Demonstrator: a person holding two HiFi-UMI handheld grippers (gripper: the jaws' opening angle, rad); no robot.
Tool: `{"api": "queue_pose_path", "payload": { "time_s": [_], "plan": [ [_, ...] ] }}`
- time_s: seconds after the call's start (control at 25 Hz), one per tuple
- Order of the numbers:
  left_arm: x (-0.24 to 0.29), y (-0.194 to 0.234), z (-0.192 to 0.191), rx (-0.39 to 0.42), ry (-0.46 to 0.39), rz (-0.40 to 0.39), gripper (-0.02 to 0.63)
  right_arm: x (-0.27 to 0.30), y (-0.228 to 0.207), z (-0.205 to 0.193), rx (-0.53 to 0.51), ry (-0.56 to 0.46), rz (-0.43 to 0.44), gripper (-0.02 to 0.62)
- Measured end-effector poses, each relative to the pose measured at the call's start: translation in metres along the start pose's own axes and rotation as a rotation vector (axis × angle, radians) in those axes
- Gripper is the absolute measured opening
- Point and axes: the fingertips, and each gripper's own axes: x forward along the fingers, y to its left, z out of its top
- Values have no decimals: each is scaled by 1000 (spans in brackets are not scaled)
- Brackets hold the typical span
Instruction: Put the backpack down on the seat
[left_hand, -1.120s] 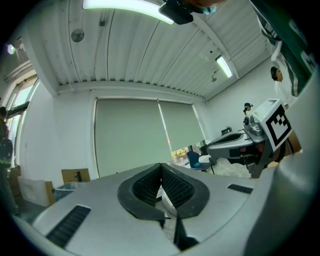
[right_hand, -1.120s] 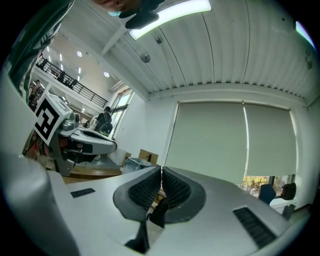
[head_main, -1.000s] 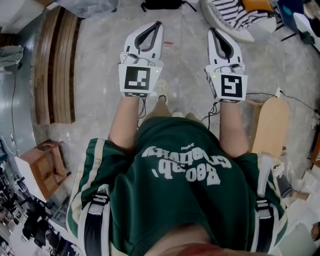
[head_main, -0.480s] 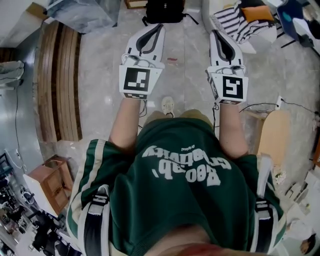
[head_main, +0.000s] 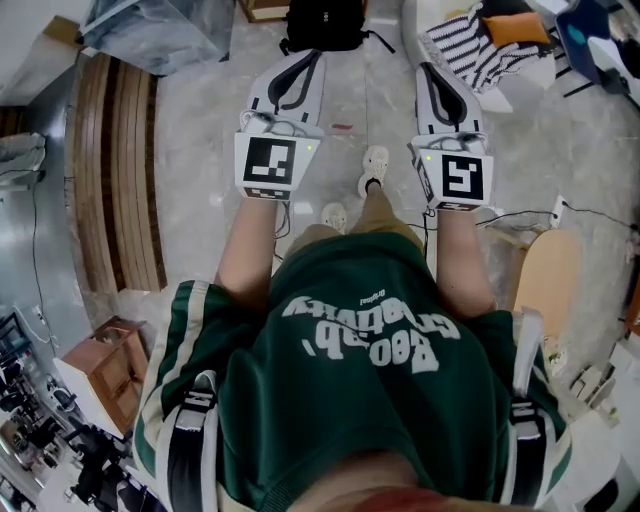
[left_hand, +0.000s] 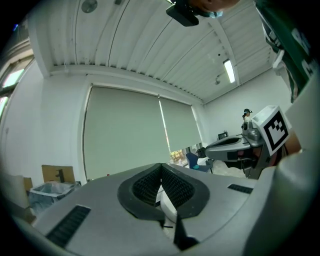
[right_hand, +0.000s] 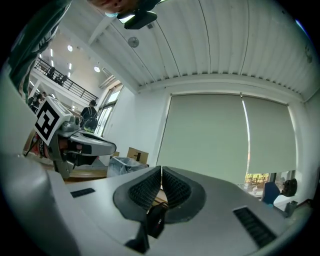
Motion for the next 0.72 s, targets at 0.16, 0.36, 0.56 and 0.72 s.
{"api": "queue_pose_path", "payload": {
  "time_s": [0.16, 0.36, 0.56, 0.72],
  "plan": [
    [48, 7, -8, 12, 18, 17, 18, 43, -29, -9, -2, -11, 41, 34],
    [132, 24, -18, 12, 47, 67, 18, 115, -86, -22, 0, -30, 100, 34],
    [209, 38, -22, 17, 53, 109, 18, 179, -144, -35, 14, -49, 141, 34],
    [246, 49, -27, 32, 70, 147, 18, 212, -168, -47, 31, -54, 179, 34]
  ]
}}
